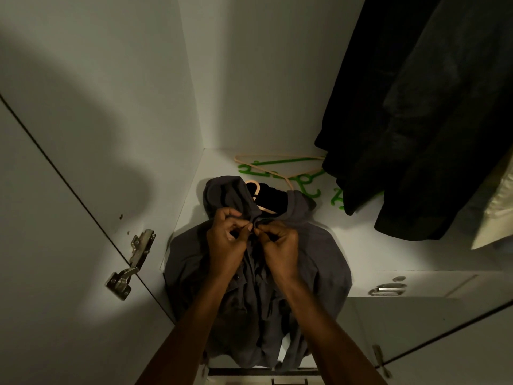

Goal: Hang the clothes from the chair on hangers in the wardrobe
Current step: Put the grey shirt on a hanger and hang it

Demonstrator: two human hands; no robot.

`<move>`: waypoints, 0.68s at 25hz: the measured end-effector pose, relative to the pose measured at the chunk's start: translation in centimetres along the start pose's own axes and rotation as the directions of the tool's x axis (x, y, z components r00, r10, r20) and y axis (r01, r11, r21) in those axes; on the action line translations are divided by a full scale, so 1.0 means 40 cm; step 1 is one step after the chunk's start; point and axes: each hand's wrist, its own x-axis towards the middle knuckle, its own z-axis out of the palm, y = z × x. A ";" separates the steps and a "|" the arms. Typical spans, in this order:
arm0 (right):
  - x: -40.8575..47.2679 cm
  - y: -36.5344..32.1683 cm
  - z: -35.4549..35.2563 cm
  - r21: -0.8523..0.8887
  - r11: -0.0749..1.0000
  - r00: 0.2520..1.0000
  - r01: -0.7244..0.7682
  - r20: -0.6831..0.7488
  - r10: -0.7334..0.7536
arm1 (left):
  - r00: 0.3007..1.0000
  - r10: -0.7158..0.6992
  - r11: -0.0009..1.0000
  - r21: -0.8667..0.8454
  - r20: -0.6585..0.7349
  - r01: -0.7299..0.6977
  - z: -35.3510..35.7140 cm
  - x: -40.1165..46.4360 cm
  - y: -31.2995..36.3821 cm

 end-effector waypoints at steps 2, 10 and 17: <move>-0.003 -0.001 0.000 -0.023 0.999 0.999 0.025 0.027 -0.024 | 1.000 -0.027 0.999 -0.017 0.013 0.027 -0.003 0.002 0.000; 0.010 -0.022 -0.017 -0.283 0.955 0.988 0.093 0.147 -0.053 | 0.999 -0.033 0.988 0.150 -0.003 0.033 0.015 0.005 0.005; 0.162 -0.082 -0.091 -0.599 0.741 0.943 0.305 0.081 -0.323 | 0.963 0.018 0.817 0.551 0.270 -0.170 0.003 0.033 0.039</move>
